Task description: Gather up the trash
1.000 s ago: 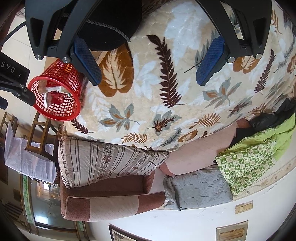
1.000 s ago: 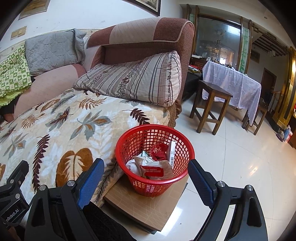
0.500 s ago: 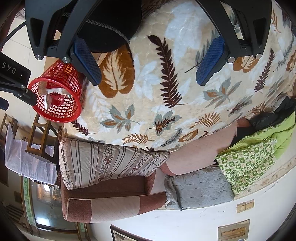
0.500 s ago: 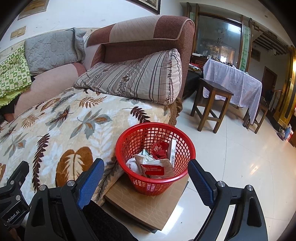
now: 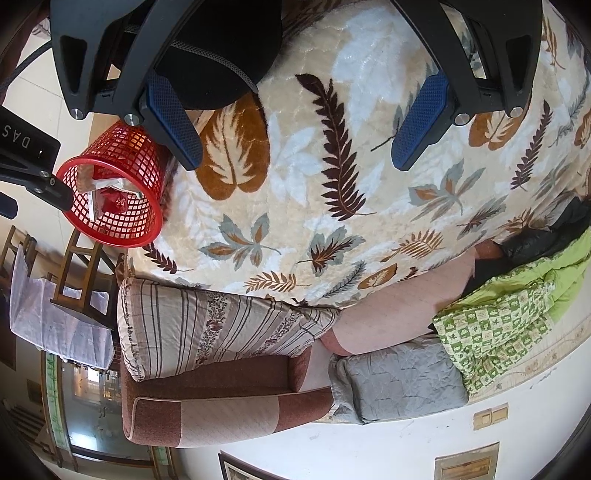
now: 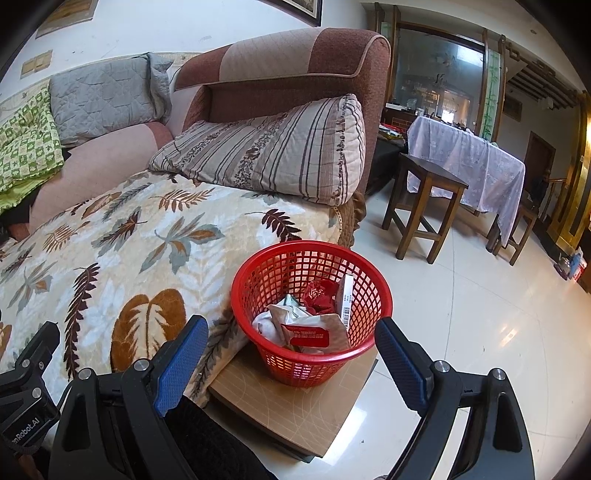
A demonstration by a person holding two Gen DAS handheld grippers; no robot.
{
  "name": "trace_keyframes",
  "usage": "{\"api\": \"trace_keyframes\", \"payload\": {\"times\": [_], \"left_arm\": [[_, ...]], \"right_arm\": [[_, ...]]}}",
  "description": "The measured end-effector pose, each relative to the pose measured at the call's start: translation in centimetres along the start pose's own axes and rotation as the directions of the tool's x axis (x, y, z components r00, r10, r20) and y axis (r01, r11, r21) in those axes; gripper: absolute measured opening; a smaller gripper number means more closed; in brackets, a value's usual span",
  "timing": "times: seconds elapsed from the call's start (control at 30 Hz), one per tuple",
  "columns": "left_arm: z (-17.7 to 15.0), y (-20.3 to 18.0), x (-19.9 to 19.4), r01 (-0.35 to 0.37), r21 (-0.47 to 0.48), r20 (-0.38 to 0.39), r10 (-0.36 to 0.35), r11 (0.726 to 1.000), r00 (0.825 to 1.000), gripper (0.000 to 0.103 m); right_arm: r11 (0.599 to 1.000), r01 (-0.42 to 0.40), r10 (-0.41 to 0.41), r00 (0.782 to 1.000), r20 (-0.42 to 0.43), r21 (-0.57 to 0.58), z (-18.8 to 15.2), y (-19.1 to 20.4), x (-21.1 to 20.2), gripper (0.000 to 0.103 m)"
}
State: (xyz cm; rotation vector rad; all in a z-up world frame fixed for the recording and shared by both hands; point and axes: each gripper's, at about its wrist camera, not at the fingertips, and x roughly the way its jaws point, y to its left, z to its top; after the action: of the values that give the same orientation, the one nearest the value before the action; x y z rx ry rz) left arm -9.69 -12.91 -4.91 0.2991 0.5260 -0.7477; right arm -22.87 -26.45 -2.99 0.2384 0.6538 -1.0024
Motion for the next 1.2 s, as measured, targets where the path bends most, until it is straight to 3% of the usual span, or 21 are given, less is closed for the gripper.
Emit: {"api": "trace_keyframes", "payload": {"times": [0.8, 0.9, 1.0, 1.13, 1.2], "left_arm": [[-0.1, 0.9, 0.9, 0.019, -0.015, -0.035, -0.019, 1.0, 0.999, 0.102], [0.1, 2.6, 1.3, -0.02, -0.047, -0.044, 0.018, 0.999, 0.999, 0.102], [0.5, 6.4, 2.0, -0.089, -0.142, -0.077, 0.079, 0.986, 0.994, 0.102], [0.2, 12.5, 3.4, -0.213, -0.271, -0.155, 0.176, 0.939, 0.972, 0.102], [-0.5, 15.9, 4.3, -0.301, -0.332, -0.22, 0.237, 0.894, 0.946, 0.102]], "right_arm": [[0.999, -0.036, 0.035, 0.999, -0.008, -0.037, -0.3, 0.7, 1.0, 0.094], [0.991, -0.076, 0.076, 0.997, -0.003, -0.113, 0.8, 2.6, 1.4, 0.094], [0.964, -0.165, 0.162, 0.986, -0.031, -0.209, 2.9, 6.2, 2.1, 0.094], [0.912, -0.304, 0.286, 0.953, -0.105, -0.277, 5.4, 12.9, 3.8, 0.097], [0.877, -0.381, 0.338, 0.922, -0.19, -0.292, 5.8, 17.3, 5.6, 0.099]]}}
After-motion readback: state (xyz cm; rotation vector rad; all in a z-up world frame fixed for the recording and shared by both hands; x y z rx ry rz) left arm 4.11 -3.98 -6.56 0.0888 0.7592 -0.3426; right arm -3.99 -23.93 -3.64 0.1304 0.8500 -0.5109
